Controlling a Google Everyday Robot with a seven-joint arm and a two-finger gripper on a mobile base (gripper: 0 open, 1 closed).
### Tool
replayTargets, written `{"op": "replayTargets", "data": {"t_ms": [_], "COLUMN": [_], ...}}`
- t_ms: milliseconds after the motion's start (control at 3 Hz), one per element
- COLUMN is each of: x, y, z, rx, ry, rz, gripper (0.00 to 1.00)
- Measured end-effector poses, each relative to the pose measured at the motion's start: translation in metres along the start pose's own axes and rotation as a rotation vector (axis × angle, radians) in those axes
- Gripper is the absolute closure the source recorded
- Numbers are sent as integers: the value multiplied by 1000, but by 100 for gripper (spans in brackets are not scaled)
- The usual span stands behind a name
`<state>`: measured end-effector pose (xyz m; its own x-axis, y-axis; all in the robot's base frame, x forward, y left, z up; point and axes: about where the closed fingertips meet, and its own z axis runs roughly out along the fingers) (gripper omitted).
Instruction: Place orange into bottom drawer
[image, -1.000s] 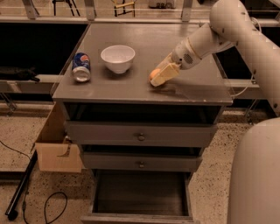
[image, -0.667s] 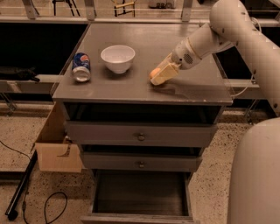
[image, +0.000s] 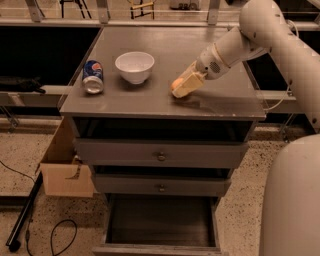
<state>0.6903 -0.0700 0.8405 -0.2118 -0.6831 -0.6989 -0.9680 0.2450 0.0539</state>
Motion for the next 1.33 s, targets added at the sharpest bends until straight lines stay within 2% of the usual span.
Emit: {"op": "replayTargets", "data": {"t_ms": [667,1000,1333], "x": [11,19,31], "y": [1,18,47], "z": [-6,-34,-70], "rx": [9,53,104], "ry": [0,-12,-23], "rz": [28,57,91], "gripper": [100,100,100]}}
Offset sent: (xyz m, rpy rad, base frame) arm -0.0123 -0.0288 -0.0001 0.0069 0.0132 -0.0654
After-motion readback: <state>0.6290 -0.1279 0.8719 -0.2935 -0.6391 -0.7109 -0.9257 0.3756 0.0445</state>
